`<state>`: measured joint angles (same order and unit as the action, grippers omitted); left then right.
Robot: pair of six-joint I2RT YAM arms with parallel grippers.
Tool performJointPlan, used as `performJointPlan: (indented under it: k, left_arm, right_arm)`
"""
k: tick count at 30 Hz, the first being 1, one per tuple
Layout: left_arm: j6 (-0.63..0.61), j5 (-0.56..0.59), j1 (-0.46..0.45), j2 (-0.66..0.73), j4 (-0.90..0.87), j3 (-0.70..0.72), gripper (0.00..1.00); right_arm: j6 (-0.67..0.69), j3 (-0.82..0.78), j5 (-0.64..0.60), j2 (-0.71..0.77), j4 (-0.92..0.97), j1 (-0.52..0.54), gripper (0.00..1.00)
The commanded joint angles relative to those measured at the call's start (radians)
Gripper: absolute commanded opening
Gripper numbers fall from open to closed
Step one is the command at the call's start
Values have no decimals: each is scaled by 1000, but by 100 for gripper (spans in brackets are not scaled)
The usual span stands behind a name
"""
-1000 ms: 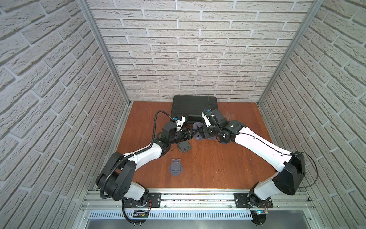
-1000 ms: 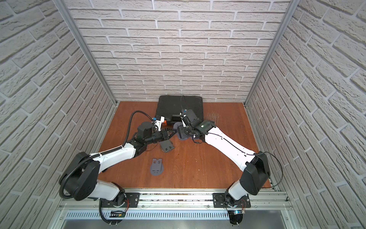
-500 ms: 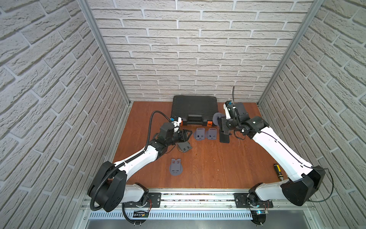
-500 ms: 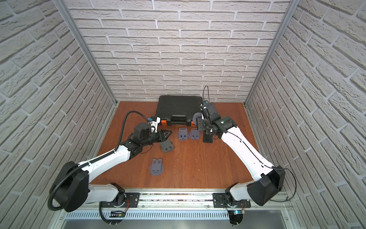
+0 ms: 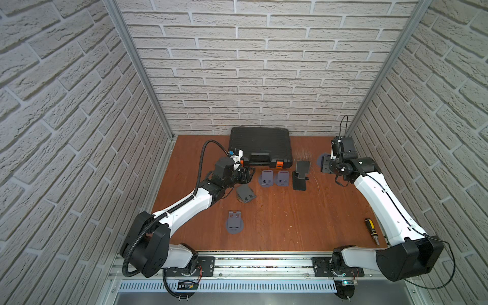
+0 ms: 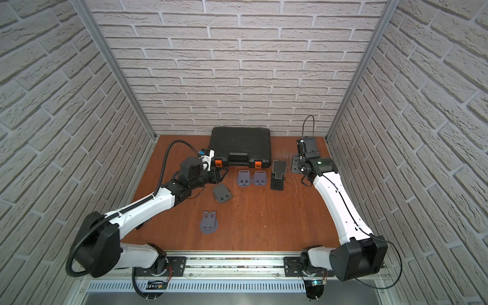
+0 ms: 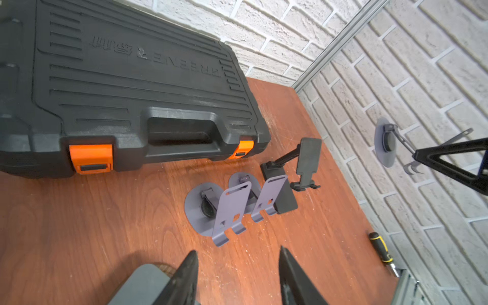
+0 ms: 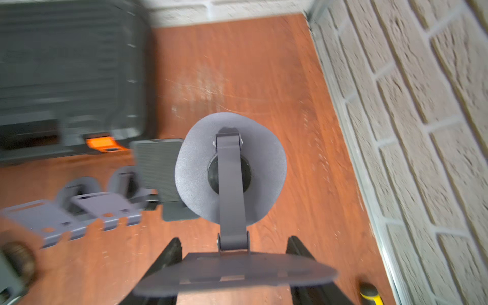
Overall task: Open the phone stand
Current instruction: Open the phone stand, then place the phone stand at the center of the board.
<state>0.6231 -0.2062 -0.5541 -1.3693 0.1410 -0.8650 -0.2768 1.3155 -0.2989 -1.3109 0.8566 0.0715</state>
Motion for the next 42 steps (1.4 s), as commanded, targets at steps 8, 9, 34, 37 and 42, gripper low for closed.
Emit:
performJointPlan:
  k: [8,9,34,37,42]
  left_arm:
    - [-42,31,7,-20,25,-23,52]
    - [-42,34,8,-19,23,-23,52]
    - [-36,54,4,-22,-12,-26,52]
    - [-37,54,5,-18,-20,-29,52]
    - [-36,57,4,-15,-26,-31,52]
  right_arm:
    - [-5,-91,48,-38,-113,-97,19]
    - [-5,-96,51,-48,-118,-97,19]
    - [67,-85,155,-379,-233,-106,18]
    - [77,-84,166,-409,-242,-108,18]
    - [89,-73,183,-450,-239,-112,19]
